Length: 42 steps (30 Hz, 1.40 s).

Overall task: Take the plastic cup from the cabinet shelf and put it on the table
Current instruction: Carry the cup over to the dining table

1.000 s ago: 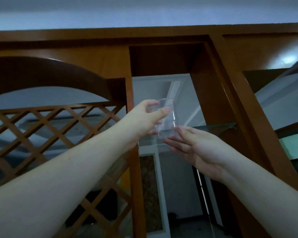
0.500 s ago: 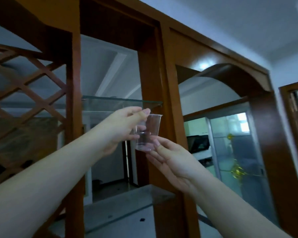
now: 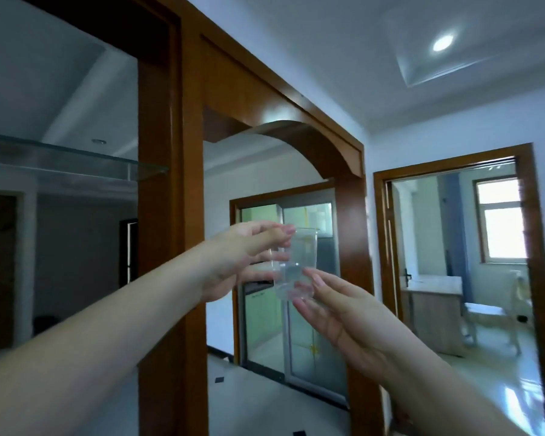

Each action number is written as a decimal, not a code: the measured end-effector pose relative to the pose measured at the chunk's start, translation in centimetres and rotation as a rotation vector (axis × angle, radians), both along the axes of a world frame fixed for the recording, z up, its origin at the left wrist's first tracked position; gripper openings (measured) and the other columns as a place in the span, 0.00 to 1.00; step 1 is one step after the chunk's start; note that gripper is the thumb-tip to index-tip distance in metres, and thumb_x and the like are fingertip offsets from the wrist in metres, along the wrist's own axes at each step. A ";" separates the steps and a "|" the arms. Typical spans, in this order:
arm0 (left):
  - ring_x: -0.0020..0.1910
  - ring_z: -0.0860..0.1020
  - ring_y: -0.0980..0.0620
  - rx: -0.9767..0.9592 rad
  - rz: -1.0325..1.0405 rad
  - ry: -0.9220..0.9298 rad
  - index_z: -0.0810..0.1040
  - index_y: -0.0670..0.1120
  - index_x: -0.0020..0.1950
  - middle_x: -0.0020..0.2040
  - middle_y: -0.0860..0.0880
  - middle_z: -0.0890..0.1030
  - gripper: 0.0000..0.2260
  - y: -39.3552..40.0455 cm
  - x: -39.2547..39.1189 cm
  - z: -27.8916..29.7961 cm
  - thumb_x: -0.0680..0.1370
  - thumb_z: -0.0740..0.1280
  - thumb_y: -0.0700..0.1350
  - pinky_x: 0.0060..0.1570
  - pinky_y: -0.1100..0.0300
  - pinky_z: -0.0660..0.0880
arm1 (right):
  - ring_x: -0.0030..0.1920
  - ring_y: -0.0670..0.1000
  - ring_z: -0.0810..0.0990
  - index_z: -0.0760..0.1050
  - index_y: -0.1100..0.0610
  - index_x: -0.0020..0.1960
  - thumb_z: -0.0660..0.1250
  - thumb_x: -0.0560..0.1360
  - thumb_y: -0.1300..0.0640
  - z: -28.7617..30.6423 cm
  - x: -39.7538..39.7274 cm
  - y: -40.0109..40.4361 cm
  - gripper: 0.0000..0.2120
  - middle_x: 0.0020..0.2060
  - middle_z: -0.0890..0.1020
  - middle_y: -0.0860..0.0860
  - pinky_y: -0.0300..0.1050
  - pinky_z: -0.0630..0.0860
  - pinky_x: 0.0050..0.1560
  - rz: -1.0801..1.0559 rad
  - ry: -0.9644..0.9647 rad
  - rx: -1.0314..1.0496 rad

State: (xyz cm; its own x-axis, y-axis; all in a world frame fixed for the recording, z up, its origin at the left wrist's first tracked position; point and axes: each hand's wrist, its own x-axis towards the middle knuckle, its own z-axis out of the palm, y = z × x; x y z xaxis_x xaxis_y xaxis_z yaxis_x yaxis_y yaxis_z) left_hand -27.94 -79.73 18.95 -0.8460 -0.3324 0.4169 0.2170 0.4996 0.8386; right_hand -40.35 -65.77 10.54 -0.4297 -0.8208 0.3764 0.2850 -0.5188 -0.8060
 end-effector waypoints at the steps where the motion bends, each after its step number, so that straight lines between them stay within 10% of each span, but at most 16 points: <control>1: 0.55 0.82 0.53 0.009 -0.035 -0.017 0.75 0.52 0.64 0.59 0.49 0.82 0.29 1.6 -1.9 -0.6 0.66 0.75 0.62 0.51 0.54 0.81 | 0.54 0.57 0.83 0.75 0.61 0.62 0.66 0.75 0.62 -0.5 -1.4 2.3 0.16 0.55 0.83 0.61 0.45 0.82 0.48 -0.030 -0.021 0.009; 20: 0.55 0.80 0.52 -0.032 -0.591 -0.151 0.74 0.53 0.66 0.61 0.48 0.79 0.29 29.6 -27.4 -7.8 0.68 0.72 0.59 0.46 0.60 0.81 | 0.55 0.59 0.83 0.76 0.60 0.62 0.69 0.70 0.59 -8.6 -16.6 34.3 0.21 0.54 0.84 0.61 0.46 0.82 0.48 -0.508 -0.267 0.075; 29: 0.53 0.79 0.54 -0.131 -0.766 -0.140 0.72 0.59 0.64 0.57 0.55 0.77 0.28 35.2 -38.8 -12.1 0.67 0.72 0.64 0.39 0.67 0.79 | 0.52 0.54 0.85 0.76 0.59 0.61 0.64 0.77 0.61 -13.0 -23.2 38.5 0.13 0.46 0.87 0.56 0.42 0.82 0.43 -0.808 -0.327 0.032; 42: 0.54 0.80 0.54 -0.079 -1.063 -0.230 0.72 0.57 0.65 0.58 0.51 0.77 0.29 40.5 -54.3 -17.4 0.67 0.74 0.62 0.42 0.65 0.80 | 0.53 0.56 0.83 0.76 0.63 0.62 0.62 0.78 0.64 -16.4 -32.8 41.9 0.14 0.61 0.78 0.65 0.43 0.82 0.46 -1.149 -0.492 0.022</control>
